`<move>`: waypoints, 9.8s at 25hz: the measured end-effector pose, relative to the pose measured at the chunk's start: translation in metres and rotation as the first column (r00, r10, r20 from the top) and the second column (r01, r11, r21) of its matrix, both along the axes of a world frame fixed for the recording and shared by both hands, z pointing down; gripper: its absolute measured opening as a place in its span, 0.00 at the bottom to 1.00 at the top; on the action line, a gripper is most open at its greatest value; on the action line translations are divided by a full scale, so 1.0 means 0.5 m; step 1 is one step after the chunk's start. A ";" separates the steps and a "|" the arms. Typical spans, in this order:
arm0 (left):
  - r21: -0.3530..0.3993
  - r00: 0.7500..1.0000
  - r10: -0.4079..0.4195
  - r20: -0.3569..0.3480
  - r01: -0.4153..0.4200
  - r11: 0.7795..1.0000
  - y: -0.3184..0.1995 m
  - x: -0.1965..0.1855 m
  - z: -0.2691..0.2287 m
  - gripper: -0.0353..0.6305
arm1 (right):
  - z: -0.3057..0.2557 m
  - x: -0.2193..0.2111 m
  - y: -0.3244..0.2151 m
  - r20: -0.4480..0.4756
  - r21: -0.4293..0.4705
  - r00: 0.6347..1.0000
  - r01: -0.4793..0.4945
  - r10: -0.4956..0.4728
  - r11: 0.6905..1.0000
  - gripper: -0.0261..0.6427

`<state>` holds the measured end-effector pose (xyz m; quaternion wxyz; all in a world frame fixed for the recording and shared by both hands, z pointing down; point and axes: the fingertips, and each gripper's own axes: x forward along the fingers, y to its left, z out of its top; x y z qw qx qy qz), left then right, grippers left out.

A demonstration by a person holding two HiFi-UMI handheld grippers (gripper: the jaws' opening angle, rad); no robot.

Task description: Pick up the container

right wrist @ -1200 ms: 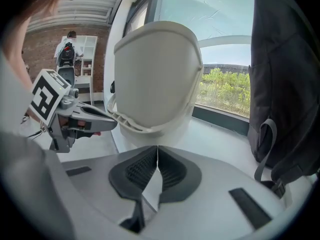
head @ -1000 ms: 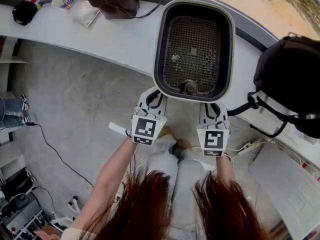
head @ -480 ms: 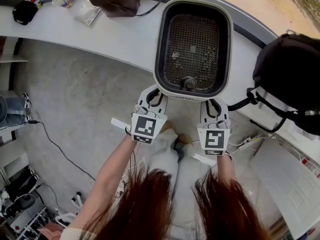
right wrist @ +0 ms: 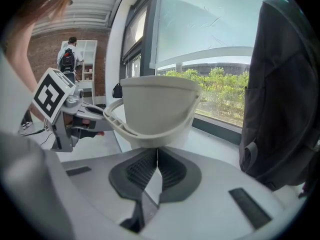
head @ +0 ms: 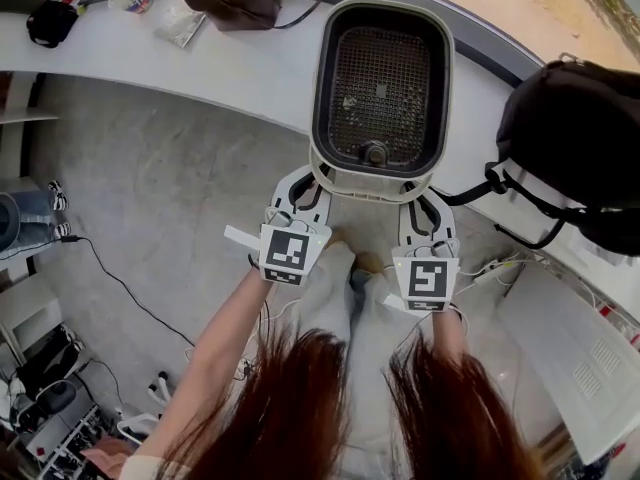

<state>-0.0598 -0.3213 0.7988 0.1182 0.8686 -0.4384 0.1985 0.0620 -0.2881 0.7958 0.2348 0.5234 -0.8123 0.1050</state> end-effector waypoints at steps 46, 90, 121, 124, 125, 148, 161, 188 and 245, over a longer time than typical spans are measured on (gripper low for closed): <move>0.188 0.984 -0.004 0.177 -0.029 0.982 -0.030 -0.029 -0.296 0.22 | -0.273 0.011 -0.025 0.058 -0.055 0.989 -0.131 0.134 0.990 0.08; 0.355 0.914 0.100 0.394 -0.252 0.900 -0.105 0.040 -0.402 0.24 | -0.374 0.044 -0.070 -0.085 0.011 0.990 -0.114 0.114 0.993 0.21; 0.378 0.933 0.043 0.358 -0.187 0.907 -0.178 0.053 -0.427 0.21 | -0.390 0.072 -0.196 -0.231 0.143 0.968 -0.066 0.099 0.987 0.17; 0.388 0.932 0.006 0.363 -0.157 0.908 -0.184 0.053 -0.429 0.21 | -0.393 0.071 -0.201 -0.233 0.164 0.968 -0.054 0.092 0.985 0.16; 0.393 0.931 -0.012 0.364 -0.142 0.909 -0.186 0.052 -0.430 0.21 | -0.394 0.071 -0.203 -0.235 0.168 0.967 -0.056 0.096 0.984 0.16; 0.359 0.951 -0.110 0.290 -0.002 0.934 -0.220 0.062 -0.478 0.20 | -0.427 0.091 -0.229 -0.194 0.192 0.966 -0.132 0.169 0.973 0.13; 0.375 0.967 -0.082 0.242 -0.015 0.927 -0.090 0.096 -0.671 0.20 | -0.640 0.117 -0.090 -0.158 0.260 0.964 -0.169 0.215 0.951 0.13; 0.448 0.974 -0.178 0.138 0.099 0.889 0.082 0.133 -1.004 0.20 | -0.977 0.163 0.070 -0.087 0.421 0.976 -0.145 0.198 0.896 0.13; 0.600 0.995 -0.094 0.031 0.057 0.798 0.540 -0.032 -1.344 0.20 | -1.328 -0.006 0.521 -0.028 0.656 0.985 -0.109 0.168 0.746 0.13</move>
